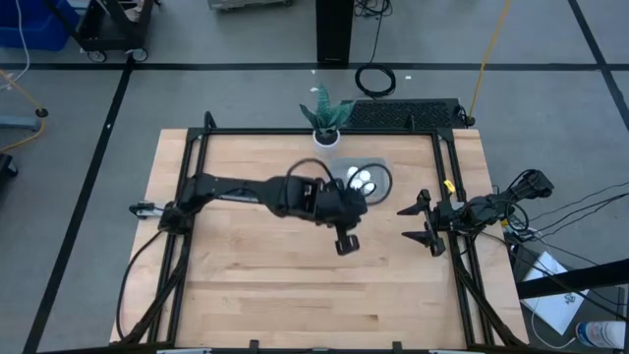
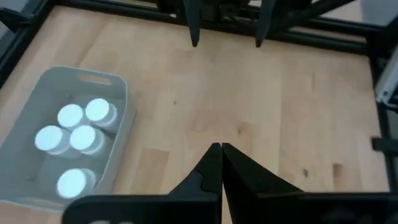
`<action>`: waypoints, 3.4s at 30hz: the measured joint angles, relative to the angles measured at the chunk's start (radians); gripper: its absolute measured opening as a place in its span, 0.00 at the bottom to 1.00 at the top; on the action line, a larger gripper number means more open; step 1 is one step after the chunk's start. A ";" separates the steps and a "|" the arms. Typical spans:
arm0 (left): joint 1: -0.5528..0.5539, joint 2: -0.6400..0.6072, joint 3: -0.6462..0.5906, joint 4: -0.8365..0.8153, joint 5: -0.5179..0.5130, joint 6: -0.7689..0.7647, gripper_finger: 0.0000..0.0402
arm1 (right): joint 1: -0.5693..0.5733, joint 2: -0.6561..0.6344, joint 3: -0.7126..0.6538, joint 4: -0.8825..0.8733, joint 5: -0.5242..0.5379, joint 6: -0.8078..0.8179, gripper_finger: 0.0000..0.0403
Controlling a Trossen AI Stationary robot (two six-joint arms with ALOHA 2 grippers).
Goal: Pick and place pill bottles into a basket
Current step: Return to Home Position
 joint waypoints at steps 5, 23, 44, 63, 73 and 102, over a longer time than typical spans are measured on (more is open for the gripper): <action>-0.058 -0.049 -0.178 0.258 0.029 -0.024 0.03 | 0.000 0.000 0.000 0.000 0.000 0.000 0.70; -0.014 -0.757 -1.300 0.860 -0.191 -0.081 0.07 | 0.000 0.020 0.000 0.004 0.000 0.000 0.71; -0.086 -1.495 -1.922 0.991 -0.216 0.159 0.16 | 0.000 0.041 0.000 0.002 0.000 0.000 0.70; -0.096 -1.972 -2.212 0.976 0.009 0.175 0.16 | 0.000 0.044 0.000 -0.002 0.000 0.000 0.71; -0.096 -2.075 -2.253 0.993 0.011 0.196 0.16 | 0.000 0.044 0.000 0.000 0.000 0.000 0.70; -0.096 -2.060 -2.255 1.019 0.010 0.110 0.16 | 0.000 0.044 0.000 0.000 0.000 0.000 0.70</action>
